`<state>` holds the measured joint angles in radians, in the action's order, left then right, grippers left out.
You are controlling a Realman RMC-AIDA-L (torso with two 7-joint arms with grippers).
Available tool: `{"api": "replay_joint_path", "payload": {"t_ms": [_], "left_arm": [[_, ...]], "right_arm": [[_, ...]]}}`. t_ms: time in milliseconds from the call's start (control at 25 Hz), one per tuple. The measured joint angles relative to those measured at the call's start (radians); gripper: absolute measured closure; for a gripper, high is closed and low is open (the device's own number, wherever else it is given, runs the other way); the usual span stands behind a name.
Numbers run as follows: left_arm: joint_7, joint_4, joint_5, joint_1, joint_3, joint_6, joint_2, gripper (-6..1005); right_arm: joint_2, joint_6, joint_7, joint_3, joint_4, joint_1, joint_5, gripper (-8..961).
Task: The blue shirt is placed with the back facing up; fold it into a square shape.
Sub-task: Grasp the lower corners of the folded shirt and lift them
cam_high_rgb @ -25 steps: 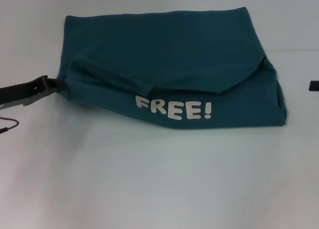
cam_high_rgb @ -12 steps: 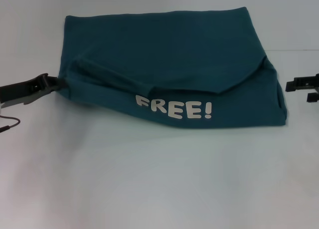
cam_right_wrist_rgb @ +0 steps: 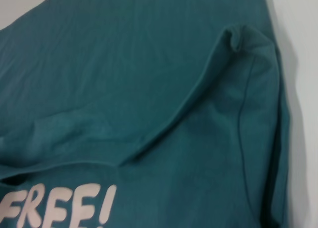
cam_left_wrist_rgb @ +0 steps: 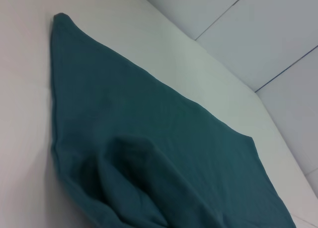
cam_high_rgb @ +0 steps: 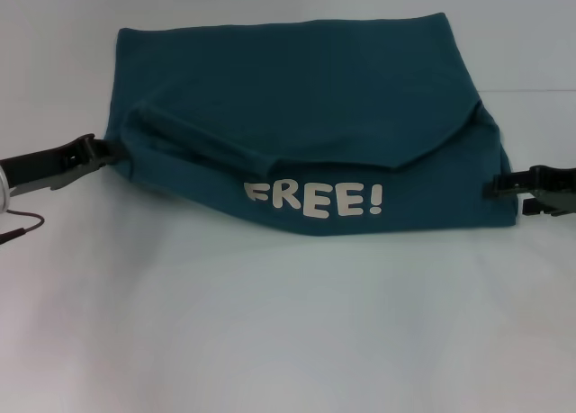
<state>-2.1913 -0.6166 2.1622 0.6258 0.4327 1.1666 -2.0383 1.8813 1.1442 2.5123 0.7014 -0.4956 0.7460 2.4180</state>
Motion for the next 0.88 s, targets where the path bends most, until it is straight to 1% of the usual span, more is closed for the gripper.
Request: {"api": "replay_joint_path", "payload": {"t_ms": [200, 400, 640, 880], "left_arm": [[0.003, 0.0, -0.001, 0.001, 0.0, -0.001, -0.002, 996], [0.004, 0.001, -0.001, 0.001, 0.0, -0.012, -0.002, 996], [0.003, 0.014, -0.001, 0.0, 0.0, -0.017, -0.001, 997], [0.003, 0.015, -0.001, 0.002, 0.0, -0.021, -0.001, 997]], "right_arm": [[0.022, -0.051, -0.028, 0.005, -0.006, -0.007, -0.002, 92], [0.043, -0.087, -0.034, 0.013, -0.003, 0.005, 0.0, 99], [0.05, -0.118, -0.026, 0.057, 0.005, 0.017, 0.002, 108], [0.053, -0.118, -0.024, 0.058, 0.008, 0.019, 0.003, 116]]}}
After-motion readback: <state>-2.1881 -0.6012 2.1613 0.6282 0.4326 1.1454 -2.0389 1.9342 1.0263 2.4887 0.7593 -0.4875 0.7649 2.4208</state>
